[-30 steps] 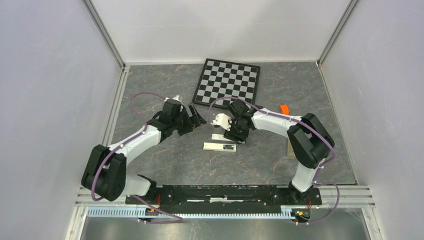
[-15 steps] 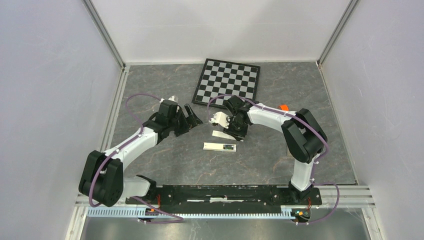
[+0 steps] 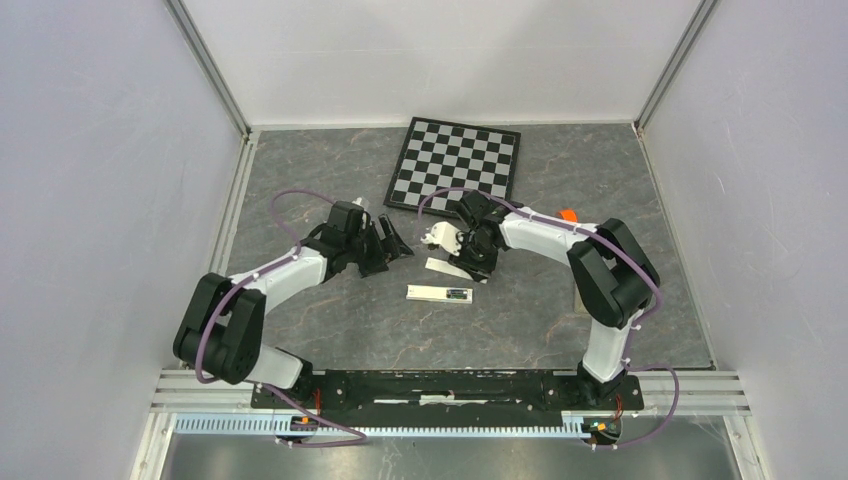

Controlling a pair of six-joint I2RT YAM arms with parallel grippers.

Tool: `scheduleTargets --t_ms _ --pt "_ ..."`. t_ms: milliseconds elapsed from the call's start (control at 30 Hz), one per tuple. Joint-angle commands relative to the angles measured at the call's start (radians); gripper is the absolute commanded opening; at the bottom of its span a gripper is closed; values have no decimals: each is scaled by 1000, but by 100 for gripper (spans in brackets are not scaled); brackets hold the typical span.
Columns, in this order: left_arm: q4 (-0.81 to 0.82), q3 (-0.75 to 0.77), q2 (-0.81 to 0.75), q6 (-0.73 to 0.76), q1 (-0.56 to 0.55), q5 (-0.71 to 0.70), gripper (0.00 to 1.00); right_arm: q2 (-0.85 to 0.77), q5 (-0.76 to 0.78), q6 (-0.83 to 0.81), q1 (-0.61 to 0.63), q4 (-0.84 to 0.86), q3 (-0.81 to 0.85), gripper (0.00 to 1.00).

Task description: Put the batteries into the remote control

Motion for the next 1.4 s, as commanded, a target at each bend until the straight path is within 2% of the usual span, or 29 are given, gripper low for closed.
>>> scheduleTargets --t_ms 0,267,567,700,967,1267,1367 --pt "66 38 38 3 -8 53 85 -59 -42 19 -11 34 -31 28" --pt "87 76 140 7 -24 95 83 -97 -112 33 -33 65 -48 30" --pt "110 97 233 -14 -48 111 75 -119 -198 67 -66 140 -74 32" --pt "195 88 264 -50 -57 112 72 -118 -245 74 -69 170 -87 33" --pt "232 85 319 -91 -69 95 66 -90 -318 99 -72 230 -94 33" --pt "334 30 355 -168 -70 182 47 -38 -358 113 -77 273 -100 35" --pt "352 26 363 -183 -70 194 34 -31 -366 105 -77 282 -109 35"
